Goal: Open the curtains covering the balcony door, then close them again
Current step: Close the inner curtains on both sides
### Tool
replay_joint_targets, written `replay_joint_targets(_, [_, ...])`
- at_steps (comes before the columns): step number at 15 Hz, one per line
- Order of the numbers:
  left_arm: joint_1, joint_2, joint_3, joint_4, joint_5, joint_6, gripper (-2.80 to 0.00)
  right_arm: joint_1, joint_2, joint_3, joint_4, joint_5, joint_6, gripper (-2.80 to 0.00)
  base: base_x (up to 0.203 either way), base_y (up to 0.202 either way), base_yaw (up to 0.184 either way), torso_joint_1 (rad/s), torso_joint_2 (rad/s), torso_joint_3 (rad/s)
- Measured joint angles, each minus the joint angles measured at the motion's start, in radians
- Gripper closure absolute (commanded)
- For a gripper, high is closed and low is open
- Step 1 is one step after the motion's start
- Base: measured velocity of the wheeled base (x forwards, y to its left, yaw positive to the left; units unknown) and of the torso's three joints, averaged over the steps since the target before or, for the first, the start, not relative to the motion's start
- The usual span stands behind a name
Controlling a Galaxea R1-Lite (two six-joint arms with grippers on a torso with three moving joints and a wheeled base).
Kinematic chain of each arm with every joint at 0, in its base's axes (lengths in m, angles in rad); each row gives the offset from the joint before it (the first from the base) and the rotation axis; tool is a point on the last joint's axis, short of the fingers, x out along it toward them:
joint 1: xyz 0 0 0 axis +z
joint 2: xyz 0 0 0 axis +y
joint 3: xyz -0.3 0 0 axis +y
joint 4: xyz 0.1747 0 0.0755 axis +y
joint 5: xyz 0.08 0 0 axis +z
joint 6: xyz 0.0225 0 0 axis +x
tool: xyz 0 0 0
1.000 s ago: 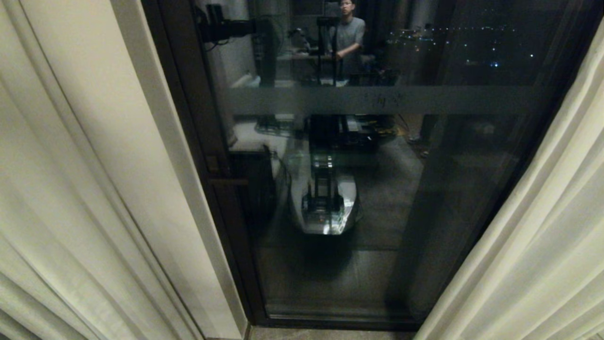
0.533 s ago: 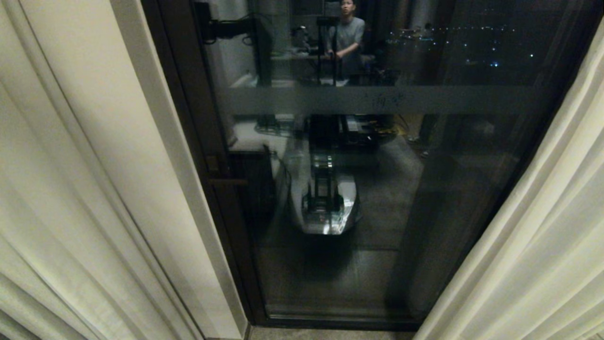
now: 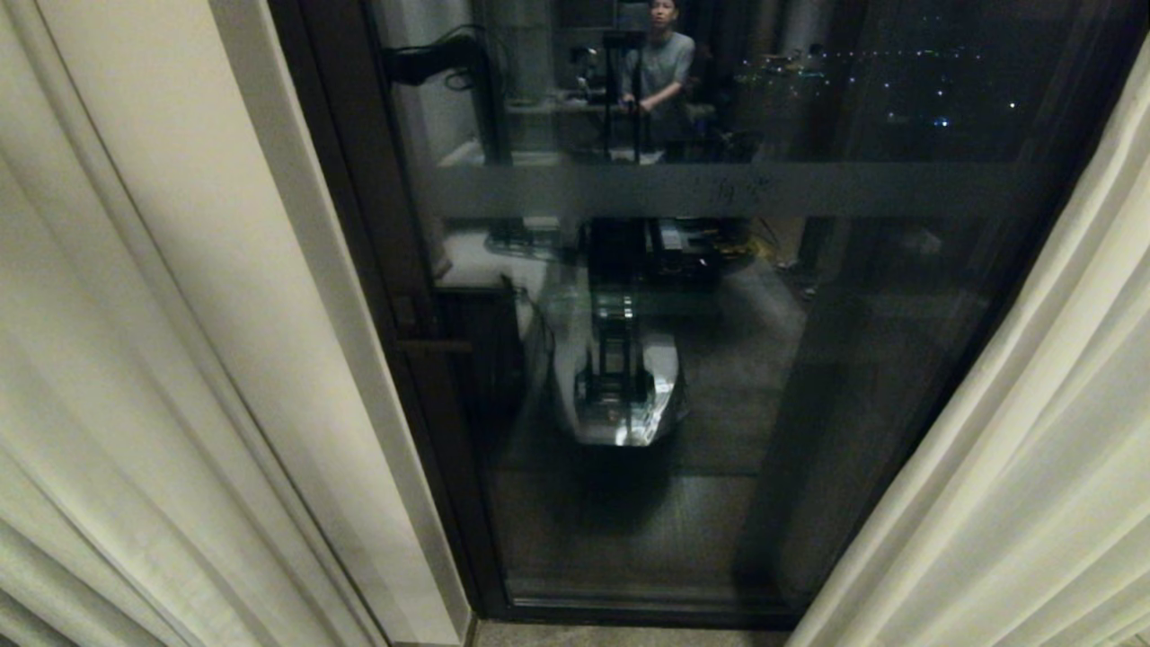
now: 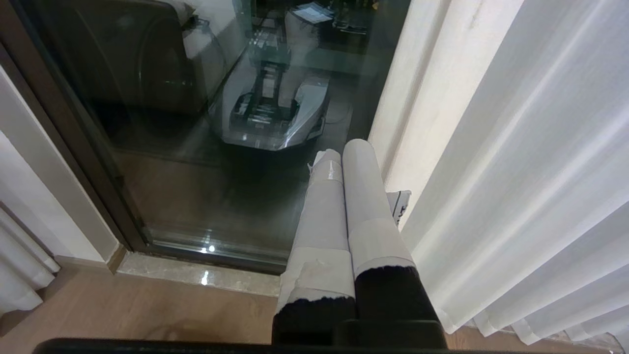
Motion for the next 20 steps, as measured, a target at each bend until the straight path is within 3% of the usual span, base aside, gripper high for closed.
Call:
replay_joint_targets(5, [-0.006,0.101,-0.07,-0.083,-0.021,0.0,-2.8,0.0,0.0,0.0,0.0,0.0,0.0,0.0,0.0,0.0,0.0,0.0,0.0,0.0])
replay_joint_targets(17, [-0.036,0.203,-0.11,-0.106,-0.063,0.0,-2.8,0.0,0.006,0.0,0.0,0.0,0.0,0.0,0.0,0.0,0.0,0.0,0.0,0.0])
replay_joint_targets(18, [-0.039,0.204,-0.11,-0.105,-0.063,0.0,0.0,0.0,0.008,0.0,0.0,0.0,0.0,0.0,0.0,0.0,0.0,0.0,0.0,0.0])
replay_joint_targets(20, [-0.043,0.205,-0.11,-0.105,-0.062,0.0,0.0,0.0,0.01,0.0,0.0,0.0,0.0,0.0,0.0,0.0,0.0,0.0,0.0,0.0])
